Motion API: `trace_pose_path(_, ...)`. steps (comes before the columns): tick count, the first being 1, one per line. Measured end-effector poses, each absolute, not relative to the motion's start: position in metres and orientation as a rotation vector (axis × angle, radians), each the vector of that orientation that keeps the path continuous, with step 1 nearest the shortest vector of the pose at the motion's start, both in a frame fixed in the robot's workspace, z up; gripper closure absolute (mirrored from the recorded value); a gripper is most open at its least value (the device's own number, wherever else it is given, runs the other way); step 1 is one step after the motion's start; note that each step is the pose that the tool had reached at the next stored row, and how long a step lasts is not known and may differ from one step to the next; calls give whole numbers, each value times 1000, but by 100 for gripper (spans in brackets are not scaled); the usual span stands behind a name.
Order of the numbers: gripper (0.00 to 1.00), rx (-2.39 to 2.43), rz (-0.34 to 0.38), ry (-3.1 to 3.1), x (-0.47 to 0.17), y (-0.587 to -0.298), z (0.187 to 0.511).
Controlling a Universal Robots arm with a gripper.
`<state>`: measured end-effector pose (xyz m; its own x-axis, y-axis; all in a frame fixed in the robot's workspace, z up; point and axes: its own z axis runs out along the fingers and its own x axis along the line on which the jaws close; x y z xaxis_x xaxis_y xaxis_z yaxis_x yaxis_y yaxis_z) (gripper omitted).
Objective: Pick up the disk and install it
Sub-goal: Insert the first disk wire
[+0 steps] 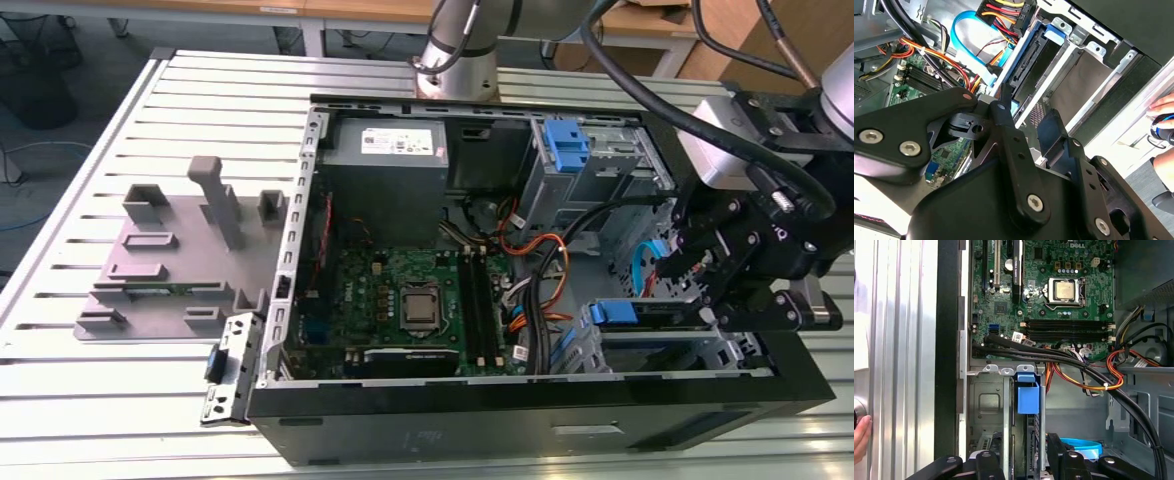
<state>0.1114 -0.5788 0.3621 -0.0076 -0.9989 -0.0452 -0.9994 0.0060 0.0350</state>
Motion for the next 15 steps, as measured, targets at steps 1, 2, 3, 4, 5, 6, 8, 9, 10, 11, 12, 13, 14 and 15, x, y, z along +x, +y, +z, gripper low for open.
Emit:
trace_pose_path(1,52,-2208,89,2223,111,-579,362)
trace_pose_path(2,52,-2208,89,2223,111,-579,362)
trace_pose_path(3,52,-2208,89,2223,111,-579,362)
trace_pose_path(4,52,-2208,89,2223,111,-579,362)
trace_pose_path(5,52,-2208,88,2223,111,-579,363)
trace_pose_path(6,52,-2208,88,2223,111,-579,364)
trace_pose_path(8,52,-2208,89,2223,111,-579,366)
trace_pose_path(9,52,-2208,89,2223,111,-578,367)
trace_pose_path(10,52,-2208,89,2223,111,-579,368)
trace_pose_path(11,52,-2208,89,2223,111,-578,368)
trace_pose_path(12,52,-2208,89,2223,111,-578,368)
trace_pose_path(13,52,-2208,89,2223,111,-578,368)
trace_pose_path(14,52,-2208,89,2223,111,-578,368)
trace_pose_path(15,52,-2208,89,2223,111,-578,368)
